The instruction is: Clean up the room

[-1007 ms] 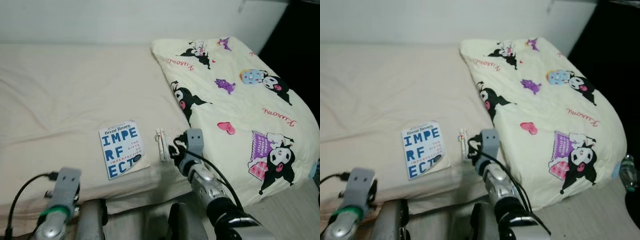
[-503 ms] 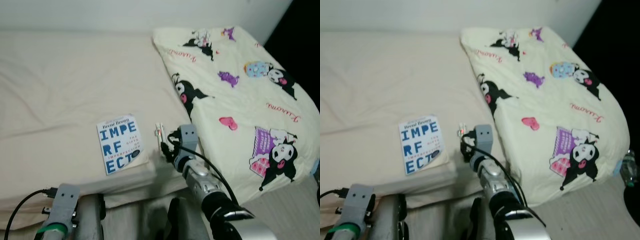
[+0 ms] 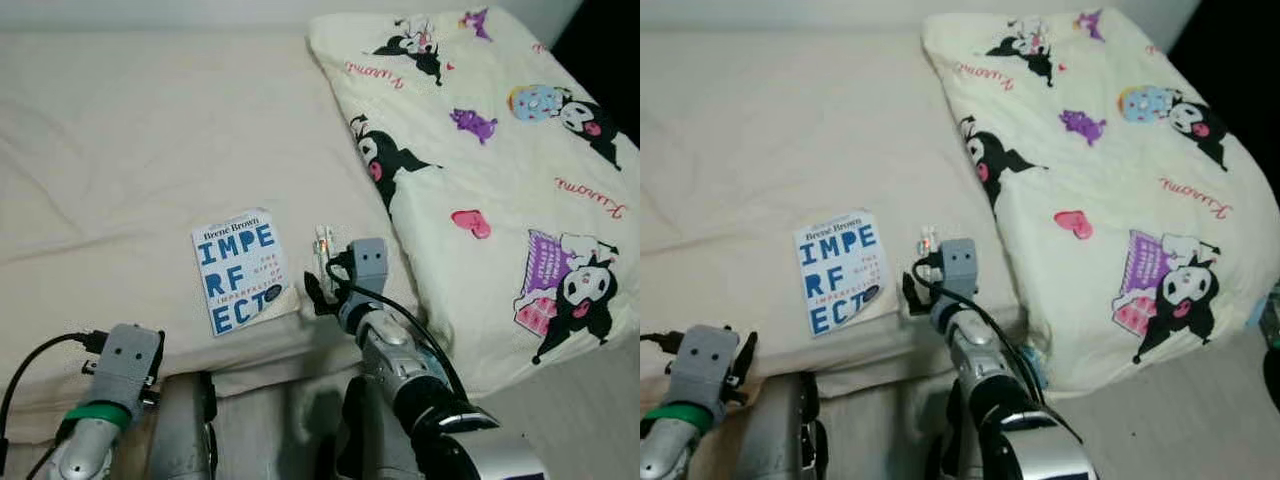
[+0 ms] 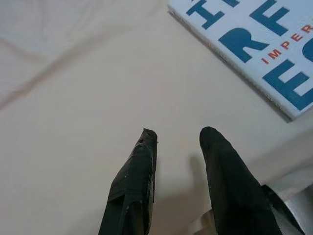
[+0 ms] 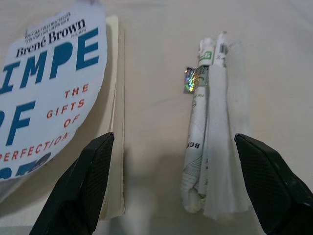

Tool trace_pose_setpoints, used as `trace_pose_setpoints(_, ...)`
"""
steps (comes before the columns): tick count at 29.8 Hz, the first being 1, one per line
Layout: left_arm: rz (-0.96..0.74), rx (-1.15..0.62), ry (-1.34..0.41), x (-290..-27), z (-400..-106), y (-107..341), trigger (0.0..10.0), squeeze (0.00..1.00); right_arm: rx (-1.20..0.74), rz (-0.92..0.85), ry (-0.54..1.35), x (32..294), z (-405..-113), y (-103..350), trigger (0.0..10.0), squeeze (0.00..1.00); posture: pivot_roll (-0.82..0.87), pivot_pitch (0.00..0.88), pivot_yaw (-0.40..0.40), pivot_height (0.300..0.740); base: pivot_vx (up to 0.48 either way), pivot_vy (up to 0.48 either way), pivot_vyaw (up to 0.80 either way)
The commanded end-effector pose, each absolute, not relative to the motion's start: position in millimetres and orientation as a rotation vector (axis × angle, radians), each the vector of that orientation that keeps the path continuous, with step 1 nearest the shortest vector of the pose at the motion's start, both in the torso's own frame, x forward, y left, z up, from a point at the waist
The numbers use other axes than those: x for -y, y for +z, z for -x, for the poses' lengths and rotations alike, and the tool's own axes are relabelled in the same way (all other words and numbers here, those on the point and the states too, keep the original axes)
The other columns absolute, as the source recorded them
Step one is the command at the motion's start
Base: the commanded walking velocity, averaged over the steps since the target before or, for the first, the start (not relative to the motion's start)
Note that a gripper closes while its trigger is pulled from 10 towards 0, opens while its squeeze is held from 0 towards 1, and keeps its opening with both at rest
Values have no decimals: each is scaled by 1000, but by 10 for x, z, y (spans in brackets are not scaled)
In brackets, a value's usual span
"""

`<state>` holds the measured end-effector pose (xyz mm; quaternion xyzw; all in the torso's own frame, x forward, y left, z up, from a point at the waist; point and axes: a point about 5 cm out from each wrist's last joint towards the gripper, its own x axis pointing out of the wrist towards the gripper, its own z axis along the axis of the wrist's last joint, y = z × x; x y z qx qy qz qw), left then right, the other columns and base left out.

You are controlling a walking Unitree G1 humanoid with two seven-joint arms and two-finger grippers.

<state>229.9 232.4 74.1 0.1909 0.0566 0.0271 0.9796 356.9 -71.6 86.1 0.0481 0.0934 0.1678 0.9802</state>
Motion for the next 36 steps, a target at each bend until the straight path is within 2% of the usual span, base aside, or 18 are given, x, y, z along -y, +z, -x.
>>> trace_pose_setpoints(1,-378,-151,46,-2349,-2234,696,10000,0,-214,-77,334,704,-3536,795,10000,1000,216,299,-68,586,0,0,0)
trace_pose_setpoints(10,-401,-163,37,-2474,-2085,841,10000,0,-180,-21,310,618,-3571,874,10000,1000,274,346,-51,586,0,0,0)
trace_pose_setpoints(11,-403,-167,36,-2484,-2066,849,10000,0,-174,-11,311,605,-3576,888,10000,592,278,349,-50,586,0,0,0)
trace_pose_setpoints(12,-405,-171,35,-2498,-2041,858,10000,0,-170,-4,313,583,-3579,901,10000,0,287,355,-48,586,0,0,0)
trace_pose_setpoints(25,-415,-202,35,-2568,-1936,924,10000,0,-175,116,318,457,-3578,922,10000,0,304,358,-35,586,0,0,0)
trace_pose_setpoints(26,-416,-204,33,-2568,-1933,924,10000,0,-181,126,305,473,-3584,919,4667,0,303,357,-34,586,0,0,0)
trace_pose_setpoints(27,-415,-206,31,-2566,-1935,921,10000,0,-185,133,290,495,-3592,918,0,0,302,350,-31,586,0,0,0)
trace_pose_setpoints(36,-412,-208,21,-2540,-1996,932,10000,0,-187,114,271,541,-3624,947,0,0,294,335,-29,586,0,0,0)
